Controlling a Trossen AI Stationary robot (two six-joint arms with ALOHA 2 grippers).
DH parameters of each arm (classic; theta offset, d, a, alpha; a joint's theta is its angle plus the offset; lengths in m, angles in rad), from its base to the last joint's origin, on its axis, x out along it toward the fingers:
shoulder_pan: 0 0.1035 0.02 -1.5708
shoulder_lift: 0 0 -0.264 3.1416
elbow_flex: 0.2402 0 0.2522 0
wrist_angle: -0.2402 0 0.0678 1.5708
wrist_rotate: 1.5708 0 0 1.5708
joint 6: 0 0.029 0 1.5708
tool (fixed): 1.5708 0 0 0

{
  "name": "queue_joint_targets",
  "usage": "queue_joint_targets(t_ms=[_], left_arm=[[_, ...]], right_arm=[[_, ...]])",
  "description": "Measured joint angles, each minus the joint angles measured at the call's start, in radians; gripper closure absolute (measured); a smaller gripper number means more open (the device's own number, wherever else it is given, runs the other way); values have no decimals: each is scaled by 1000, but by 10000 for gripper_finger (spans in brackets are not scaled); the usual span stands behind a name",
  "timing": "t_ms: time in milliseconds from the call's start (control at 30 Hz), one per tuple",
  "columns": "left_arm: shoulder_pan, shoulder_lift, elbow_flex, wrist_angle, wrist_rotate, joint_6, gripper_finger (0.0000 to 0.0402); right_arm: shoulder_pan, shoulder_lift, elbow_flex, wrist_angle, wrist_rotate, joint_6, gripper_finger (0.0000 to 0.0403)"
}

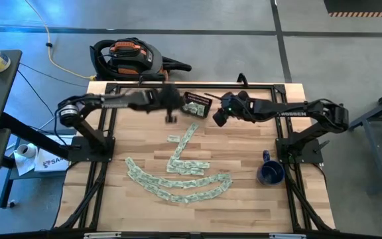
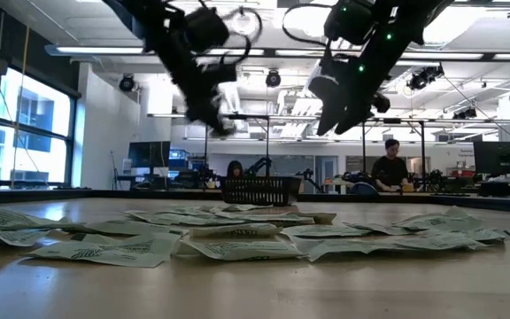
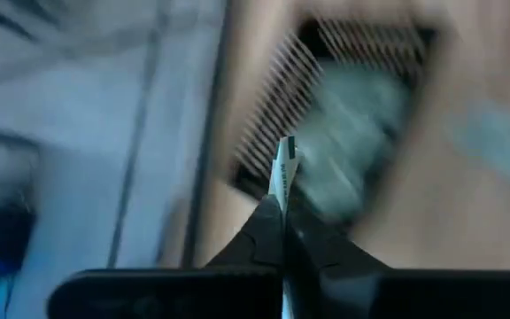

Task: Pick and place Stevia / Truvia into bins
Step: Put the stevia packet into the black bin

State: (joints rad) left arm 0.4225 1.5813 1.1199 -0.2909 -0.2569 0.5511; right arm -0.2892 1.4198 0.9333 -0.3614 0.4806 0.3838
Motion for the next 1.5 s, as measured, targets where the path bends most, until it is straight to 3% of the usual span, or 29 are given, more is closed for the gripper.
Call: queue_joint_targets(t_ms=[167,267,367,467,567,667,767,900,1033,1267,1500], left_arm=[[139,106,95,63,266,90,373],[150,200,148,65,330,121,343],[144,281,175,81,347,84,274],[140,315,211,28,284,23,207],[133,312,254,-121,198,-44,156],[125,268,296,-326,264,-232,133],[107,193,276,-428,400,-294,135],[43,132,165,-499,407,-230,160],[-43,106,43,-469,435,-204,181],[-190,110,-114,-226,378,-268,180],[-189,135,-218,-72,272,-341,180]], right_arm=[[11,-62,0,-3,101,5,157],[3,-82,0,-31,103,4,157],[-5,-86,0,-82,92,23,157],[-5,-86,0,-131,77,47,157],[-5,-86,0,-139,70,54,157],[-6,-86,0,-138,68,49,157],[-6,-81,0,-125,66,13,157],[-6,-67,0,-96,47,-48,157],[-16,-43,0,-63,-24,-76,157],[-18,-23,0,-60,-81,-68,157],[-17,-24,0,-60,-95,-49,157]])
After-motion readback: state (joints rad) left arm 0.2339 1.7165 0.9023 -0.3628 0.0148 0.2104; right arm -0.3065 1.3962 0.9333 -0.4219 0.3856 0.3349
